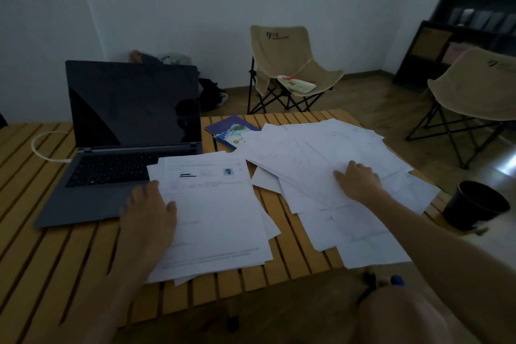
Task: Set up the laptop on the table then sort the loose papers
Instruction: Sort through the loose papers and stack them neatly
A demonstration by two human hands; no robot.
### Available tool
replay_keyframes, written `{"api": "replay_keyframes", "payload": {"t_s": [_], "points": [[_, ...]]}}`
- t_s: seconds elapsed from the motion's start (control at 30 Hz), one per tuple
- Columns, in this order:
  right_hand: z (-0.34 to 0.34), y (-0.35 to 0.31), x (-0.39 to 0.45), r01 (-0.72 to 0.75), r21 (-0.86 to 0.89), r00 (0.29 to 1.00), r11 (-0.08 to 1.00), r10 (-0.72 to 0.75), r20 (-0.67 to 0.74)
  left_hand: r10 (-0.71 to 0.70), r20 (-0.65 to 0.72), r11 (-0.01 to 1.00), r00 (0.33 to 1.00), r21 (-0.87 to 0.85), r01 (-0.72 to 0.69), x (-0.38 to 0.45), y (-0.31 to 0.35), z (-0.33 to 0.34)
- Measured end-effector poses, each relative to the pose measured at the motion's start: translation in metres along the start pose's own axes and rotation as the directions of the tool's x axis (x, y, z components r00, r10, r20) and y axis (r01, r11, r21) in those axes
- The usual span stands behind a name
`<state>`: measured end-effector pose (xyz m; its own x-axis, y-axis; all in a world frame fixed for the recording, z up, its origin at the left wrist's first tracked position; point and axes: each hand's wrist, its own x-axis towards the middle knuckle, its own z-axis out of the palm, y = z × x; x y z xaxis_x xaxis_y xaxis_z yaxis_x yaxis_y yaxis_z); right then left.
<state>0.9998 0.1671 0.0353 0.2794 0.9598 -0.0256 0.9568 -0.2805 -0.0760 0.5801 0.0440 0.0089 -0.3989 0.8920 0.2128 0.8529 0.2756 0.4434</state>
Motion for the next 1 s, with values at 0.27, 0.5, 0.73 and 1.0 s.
{"api": "replay_keyframes", "payload": {"t_s": [0.27,0.5,0.73,1.0], "points": [[-0.017,0.002,-0.028,0.192,-0.296,0.954,0.936,-0.249,-0.166,0.304,0.023,0.949,0.952,0.077,-0.305,-0.01,0.049,0.004],[-0.028,-0.004,-0.076,0.313,-0.321,0.89,0.894,-0.395,-0.229,0.549,0.099,0.835,0.83,-0.088,-0.543,-0.031,0.102,0.01],[-0.017,0.015,-0.079,0.387,0.073,0.913,0.919,-0.393,0.111,0.636,0.325,0.766,0.7,-0.147,-0.626,-0.062,0.128,0.029],[-0.016,0.072,-0.011,-0.089,0.358,0.993,0.93,0.112,-0.046,0.621,0.447,0.743,0.643,-0.078,-0.664,-0.065,0.108,0.057]]}}
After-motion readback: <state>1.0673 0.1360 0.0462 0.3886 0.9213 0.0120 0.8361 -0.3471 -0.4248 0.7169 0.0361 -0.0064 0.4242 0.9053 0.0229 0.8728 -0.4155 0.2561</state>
